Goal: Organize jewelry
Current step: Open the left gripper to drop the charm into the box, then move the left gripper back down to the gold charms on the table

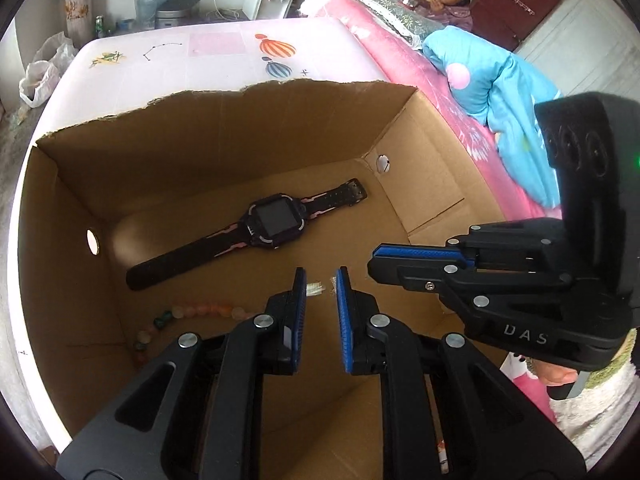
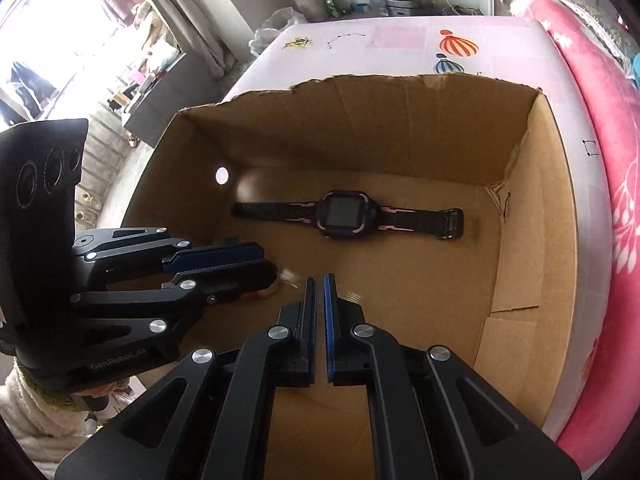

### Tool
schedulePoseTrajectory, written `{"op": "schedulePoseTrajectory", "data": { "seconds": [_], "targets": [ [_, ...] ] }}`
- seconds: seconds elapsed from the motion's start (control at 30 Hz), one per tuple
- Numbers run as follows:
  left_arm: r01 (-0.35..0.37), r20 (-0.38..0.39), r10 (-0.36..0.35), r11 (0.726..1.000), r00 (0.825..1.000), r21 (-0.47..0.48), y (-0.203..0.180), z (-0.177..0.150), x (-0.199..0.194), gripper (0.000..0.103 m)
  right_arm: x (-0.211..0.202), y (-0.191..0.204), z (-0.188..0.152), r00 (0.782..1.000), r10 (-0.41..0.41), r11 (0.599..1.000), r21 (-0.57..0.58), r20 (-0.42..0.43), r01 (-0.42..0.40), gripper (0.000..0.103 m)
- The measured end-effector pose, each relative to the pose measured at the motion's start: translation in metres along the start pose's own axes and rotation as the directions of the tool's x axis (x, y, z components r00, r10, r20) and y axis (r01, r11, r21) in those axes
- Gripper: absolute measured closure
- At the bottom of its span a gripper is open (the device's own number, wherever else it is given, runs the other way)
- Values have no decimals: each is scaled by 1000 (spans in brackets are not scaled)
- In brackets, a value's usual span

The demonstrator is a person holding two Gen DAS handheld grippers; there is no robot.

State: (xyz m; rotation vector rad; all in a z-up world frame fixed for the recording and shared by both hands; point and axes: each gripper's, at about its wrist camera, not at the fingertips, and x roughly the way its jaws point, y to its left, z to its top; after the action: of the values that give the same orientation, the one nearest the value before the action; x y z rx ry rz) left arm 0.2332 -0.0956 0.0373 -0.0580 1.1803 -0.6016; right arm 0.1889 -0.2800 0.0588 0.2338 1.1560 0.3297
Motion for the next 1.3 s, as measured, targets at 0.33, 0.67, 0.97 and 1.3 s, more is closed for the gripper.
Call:
{"op": "schedulePoseTrajectory", "data": {
  "seconds": [0.33, 0.67, 0.97, 1.3],
  "targets": [
    [-29, 144, 28, 1000, 989, 6, -3, -9, -47, 82, -35, -3, -10, 992, 13, 1000, 22, 125, -15, 79],
    [-148, 381, 102, 984, 919, 95, -22, -112, -150, 61, -118, 41, -100, 919, 13, 1000, -25, 395, -3, 50],
    [-153, 320, 120, 985, 940, 80, -22, -200, -125, 54, -93, 65, -191, 902, -131, 991, 49, 412, 121, 37],
    [-222, 215, 196, 969, 957, 106, -27, -221, -53, 54, -21, 57, -229, 938, -225, 974, 100, 264, 205, 37]
  ]
}}
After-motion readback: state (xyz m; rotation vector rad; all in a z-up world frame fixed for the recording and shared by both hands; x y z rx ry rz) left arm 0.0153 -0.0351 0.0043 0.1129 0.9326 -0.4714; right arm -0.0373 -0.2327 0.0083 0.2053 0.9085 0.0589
